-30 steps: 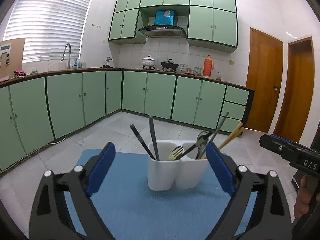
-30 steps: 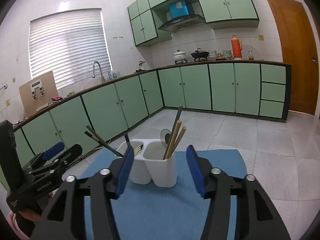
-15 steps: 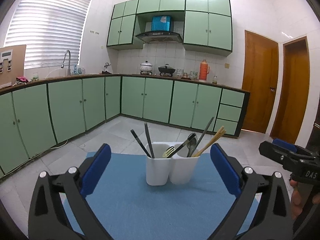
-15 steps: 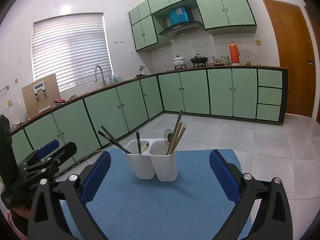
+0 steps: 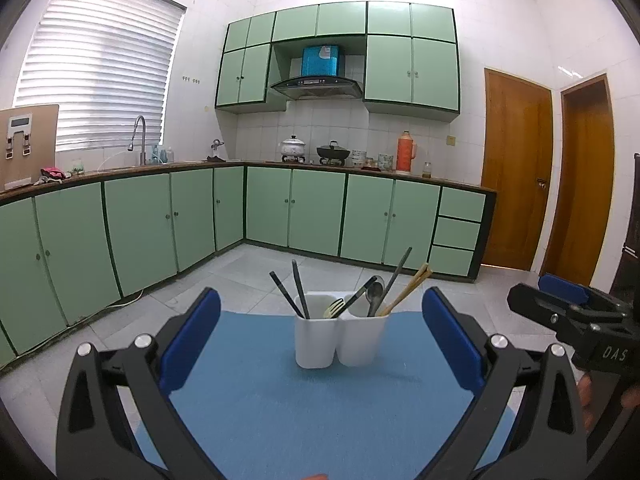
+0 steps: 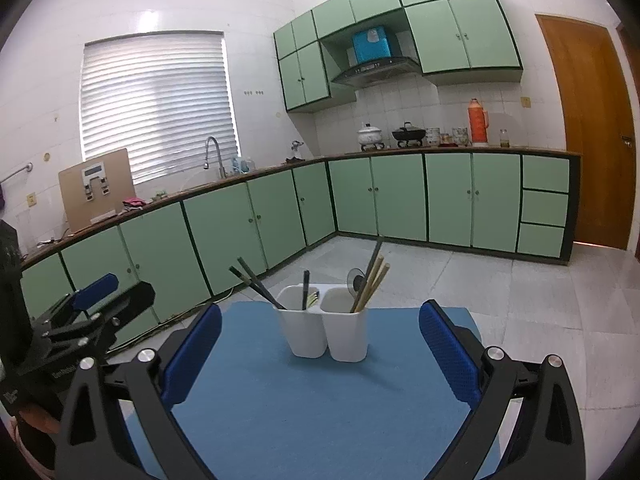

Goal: Organize utensils

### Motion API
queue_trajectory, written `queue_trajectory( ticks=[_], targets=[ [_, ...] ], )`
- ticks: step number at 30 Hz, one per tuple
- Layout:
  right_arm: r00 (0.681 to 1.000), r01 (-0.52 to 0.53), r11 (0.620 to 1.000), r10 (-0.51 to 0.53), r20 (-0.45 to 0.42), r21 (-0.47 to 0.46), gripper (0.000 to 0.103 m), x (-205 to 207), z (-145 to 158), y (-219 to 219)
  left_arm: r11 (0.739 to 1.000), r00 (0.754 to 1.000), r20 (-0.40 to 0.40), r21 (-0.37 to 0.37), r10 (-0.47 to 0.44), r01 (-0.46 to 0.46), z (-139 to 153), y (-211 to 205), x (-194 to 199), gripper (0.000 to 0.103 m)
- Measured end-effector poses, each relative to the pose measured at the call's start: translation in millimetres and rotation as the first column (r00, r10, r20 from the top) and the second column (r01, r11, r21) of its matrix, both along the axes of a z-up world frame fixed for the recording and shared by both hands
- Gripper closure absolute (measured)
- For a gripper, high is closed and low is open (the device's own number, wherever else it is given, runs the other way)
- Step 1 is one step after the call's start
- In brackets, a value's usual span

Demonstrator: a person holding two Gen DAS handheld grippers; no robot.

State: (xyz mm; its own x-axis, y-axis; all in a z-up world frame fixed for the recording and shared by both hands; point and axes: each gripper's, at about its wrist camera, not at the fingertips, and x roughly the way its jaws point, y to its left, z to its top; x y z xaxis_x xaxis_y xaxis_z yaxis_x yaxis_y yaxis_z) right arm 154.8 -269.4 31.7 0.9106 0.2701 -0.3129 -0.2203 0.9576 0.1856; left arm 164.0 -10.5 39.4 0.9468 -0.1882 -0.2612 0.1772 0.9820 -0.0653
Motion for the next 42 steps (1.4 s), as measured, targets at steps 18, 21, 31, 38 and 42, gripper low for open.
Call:
queue_trajectory(
  ticks=[18,21,31,38,42],
  targets=[
    [0.999,-0.016,0.999,0.018,0.039,-0.036,0.006,-31.3,10.8,8.1,1.000,1.000,0.025,0.007,0.006,-0.006,16.0,3.5,-36.6,0.005],
    [0.999,-0.019,0.999,0.021,0.043,-0.033,0.006,-34.8,11.5,6.9,1.000,1.000,0.028,0.008,0.009,-0.009,17.0,3.5,-39.5,0.005],
    [0.999,-0.040,0.999,0.041,0.031,-0.036,0.006,-42.0,8.1,15.9,1.000,1.000,0.002,0.014,0.012,-0.012,15.4,3.8,-46.7,0.005],
    [0.998,-0.039,0.999,0.040,0.038,-0.033,0.006,-44.6,10.0,14.7,1.000,1.000,0.000,0.017,0.013,-0.013,15.4,5.7,-51.1,0.005],
    [0.998,-0.039,0.999,0.041,0.039,-0.033,0.006,-45.0,11.2,13.8,1.000,1.000,0.004,0.020,0.012,-0.012,15.8,5.9,-53.4,0.005]
  ],
)
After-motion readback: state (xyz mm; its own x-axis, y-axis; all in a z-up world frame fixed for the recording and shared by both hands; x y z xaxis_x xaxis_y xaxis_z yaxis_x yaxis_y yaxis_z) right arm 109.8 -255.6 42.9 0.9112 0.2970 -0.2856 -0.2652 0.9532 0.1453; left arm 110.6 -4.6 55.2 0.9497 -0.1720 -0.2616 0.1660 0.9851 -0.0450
